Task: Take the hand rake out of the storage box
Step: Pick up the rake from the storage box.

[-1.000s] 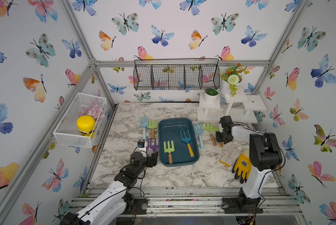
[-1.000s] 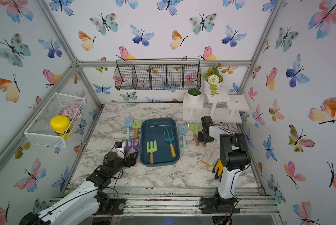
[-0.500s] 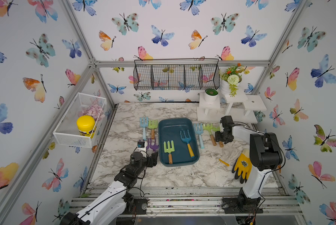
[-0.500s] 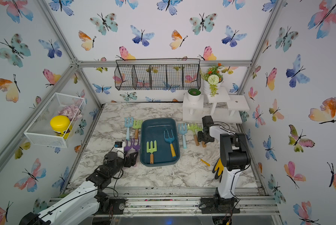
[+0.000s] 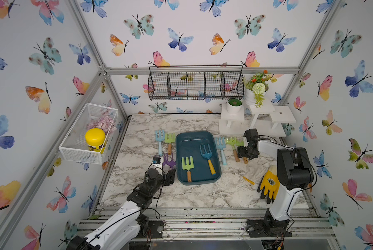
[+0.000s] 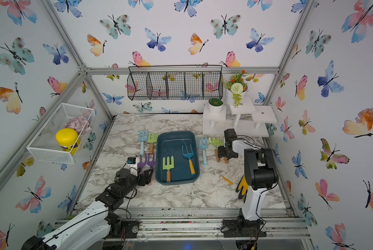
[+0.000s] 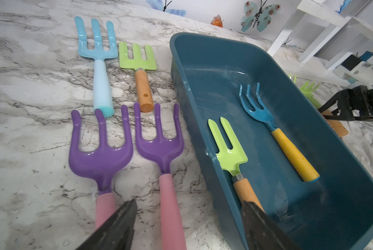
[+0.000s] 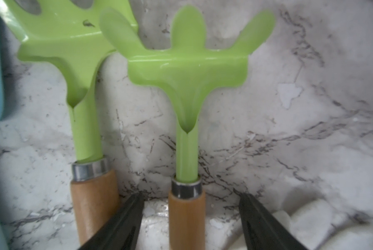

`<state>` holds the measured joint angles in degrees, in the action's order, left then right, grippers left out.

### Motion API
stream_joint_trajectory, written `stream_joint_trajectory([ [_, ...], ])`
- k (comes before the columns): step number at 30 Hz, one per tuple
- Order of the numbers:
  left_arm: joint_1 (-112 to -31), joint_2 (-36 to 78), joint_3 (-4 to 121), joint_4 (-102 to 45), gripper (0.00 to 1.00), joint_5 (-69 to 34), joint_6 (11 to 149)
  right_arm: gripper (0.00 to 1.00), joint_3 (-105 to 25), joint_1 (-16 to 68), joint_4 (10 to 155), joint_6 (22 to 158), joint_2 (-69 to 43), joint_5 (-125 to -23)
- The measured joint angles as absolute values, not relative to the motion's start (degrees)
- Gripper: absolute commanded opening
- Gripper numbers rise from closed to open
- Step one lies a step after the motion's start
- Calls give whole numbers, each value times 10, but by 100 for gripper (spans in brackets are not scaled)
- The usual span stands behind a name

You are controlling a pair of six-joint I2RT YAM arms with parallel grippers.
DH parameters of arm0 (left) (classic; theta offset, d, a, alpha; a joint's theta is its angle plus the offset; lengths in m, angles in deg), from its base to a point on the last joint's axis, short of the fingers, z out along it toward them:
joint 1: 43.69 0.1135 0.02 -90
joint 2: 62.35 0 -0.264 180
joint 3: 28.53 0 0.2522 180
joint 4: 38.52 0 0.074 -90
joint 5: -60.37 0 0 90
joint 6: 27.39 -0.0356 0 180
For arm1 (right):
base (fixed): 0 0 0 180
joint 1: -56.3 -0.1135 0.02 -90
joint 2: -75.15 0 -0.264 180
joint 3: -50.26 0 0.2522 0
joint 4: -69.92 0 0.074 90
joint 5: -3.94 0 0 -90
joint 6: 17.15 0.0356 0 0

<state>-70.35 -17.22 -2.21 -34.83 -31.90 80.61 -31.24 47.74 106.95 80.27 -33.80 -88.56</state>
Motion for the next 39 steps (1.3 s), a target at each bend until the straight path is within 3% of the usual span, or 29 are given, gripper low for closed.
stream_joint_trajectory([
  [8,-703,-172,-22,-348,81,-319,806,73,-303,477,1084,808,-295,-885],
  [20,-703,-169,-22,-349,81,-319,806,71,-304,428,1137,821,-144,-848],
  [29,-703,-170,-22,-349,81,-319,806,62,-304,261,1132,855,-74,-787],
  [39,-703,-171,-22,-352,81,-319,806,55,-331,149,1132,900,-158,-815],
])
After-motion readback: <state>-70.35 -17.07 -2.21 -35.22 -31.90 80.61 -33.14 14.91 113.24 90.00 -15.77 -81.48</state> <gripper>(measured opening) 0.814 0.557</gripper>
